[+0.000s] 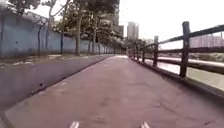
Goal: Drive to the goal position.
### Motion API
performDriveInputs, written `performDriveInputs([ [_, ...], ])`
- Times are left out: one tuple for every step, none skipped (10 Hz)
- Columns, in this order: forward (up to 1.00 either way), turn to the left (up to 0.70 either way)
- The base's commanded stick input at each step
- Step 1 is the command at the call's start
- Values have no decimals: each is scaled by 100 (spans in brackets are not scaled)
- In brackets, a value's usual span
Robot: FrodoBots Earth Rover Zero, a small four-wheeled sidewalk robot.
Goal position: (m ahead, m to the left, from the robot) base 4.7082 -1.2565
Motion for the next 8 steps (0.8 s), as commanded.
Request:
performDriveInputs([
  [70,0],
  [70,0],
  [70,0],
  [70,0],
  [70,0],
  [70,0],
  [70,0],
  [70,0],
])
